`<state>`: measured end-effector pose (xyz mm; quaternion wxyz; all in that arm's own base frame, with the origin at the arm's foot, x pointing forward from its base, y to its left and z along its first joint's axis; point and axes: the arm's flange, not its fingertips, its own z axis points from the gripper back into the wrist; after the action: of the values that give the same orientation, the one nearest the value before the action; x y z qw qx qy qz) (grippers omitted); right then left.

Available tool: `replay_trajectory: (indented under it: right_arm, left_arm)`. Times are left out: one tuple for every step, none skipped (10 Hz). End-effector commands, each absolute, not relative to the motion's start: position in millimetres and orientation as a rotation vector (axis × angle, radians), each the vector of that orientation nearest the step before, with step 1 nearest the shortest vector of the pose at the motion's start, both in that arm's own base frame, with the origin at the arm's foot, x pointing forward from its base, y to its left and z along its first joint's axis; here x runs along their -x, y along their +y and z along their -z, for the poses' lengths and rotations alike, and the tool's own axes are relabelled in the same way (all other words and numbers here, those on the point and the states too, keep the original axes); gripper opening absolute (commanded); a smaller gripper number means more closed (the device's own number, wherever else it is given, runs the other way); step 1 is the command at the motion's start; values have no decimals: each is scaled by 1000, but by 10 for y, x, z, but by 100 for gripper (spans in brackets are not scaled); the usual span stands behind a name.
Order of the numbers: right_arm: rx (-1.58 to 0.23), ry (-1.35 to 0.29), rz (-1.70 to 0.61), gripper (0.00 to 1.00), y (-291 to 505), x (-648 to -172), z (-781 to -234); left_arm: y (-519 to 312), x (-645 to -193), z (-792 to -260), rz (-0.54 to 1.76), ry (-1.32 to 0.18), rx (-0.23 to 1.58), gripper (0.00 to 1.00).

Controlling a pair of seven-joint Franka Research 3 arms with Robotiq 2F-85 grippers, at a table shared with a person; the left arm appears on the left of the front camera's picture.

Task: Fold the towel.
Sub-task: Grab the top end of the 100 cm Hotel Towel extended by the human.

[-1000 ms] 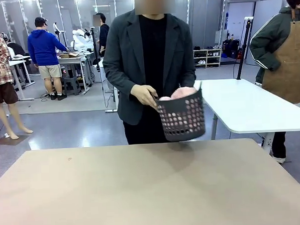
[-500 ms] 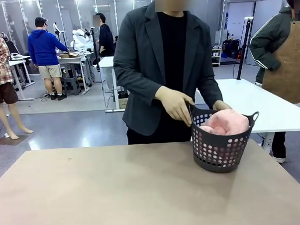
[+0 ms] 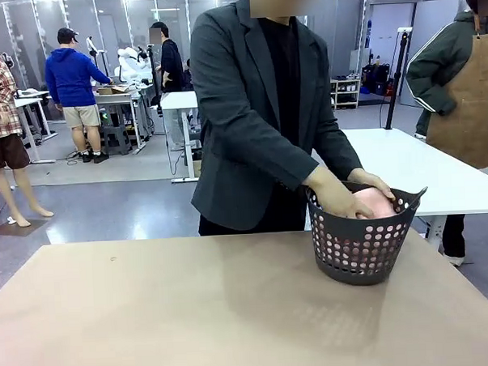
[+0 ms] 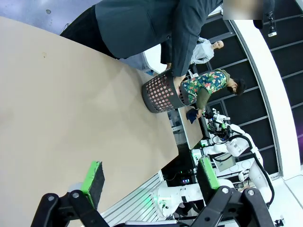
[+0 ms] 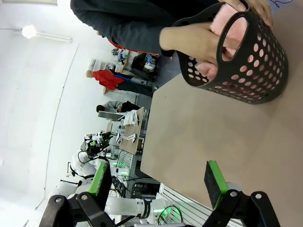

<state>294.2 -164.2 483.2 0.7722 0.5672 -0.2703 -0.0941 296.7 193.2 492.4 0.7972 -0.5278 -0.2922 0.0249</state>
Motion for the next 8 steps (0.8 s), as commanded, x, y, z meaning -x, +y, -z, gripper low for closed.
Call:
replay_trajectory:
  right_arm:
    - [-1238, -599, 200, 100, -1644, -2956, -4839]
    - [-1238, -599, 200, 100, -1644, -2956, -4839]
    - [-1238, -599, 200, 100, -1644, -2956, -4839]
    - [-1238, -599, 200, 100, -1644, -2956, -4839]
    - [-1238, -599, 200, 100, -1644, -2956, -4839]
    - [-1238, -599, 200, 100, -1644, -2956, -4839]
    - [-1238, -599, 200, 100, -1644, -2956, -4839]
    - [-1238, -599, 200, 100, -1644, -2956, -4839]
  left_arm:
    - [1940, -2985, -4937, -48, -636, 1152, 100]
    - [1940, -2985, -4937, -48, -636, 1152, 100]
    - [1940, -2985, -4937, -48, -636, 1152, 100]
    - [1940, -2985, -4937, -48, -636, 1152, 100]
    - [1940, -2985, -4937, -48, -636, 1152, 100]
    - [1940, -2985, -4937, -48, -636, 1152, 100]
    - [1940, -2985, -4937, -48, -636, 1152, 100]
    - [1940, -2985, -4937, -48, -636, 1152, 100]
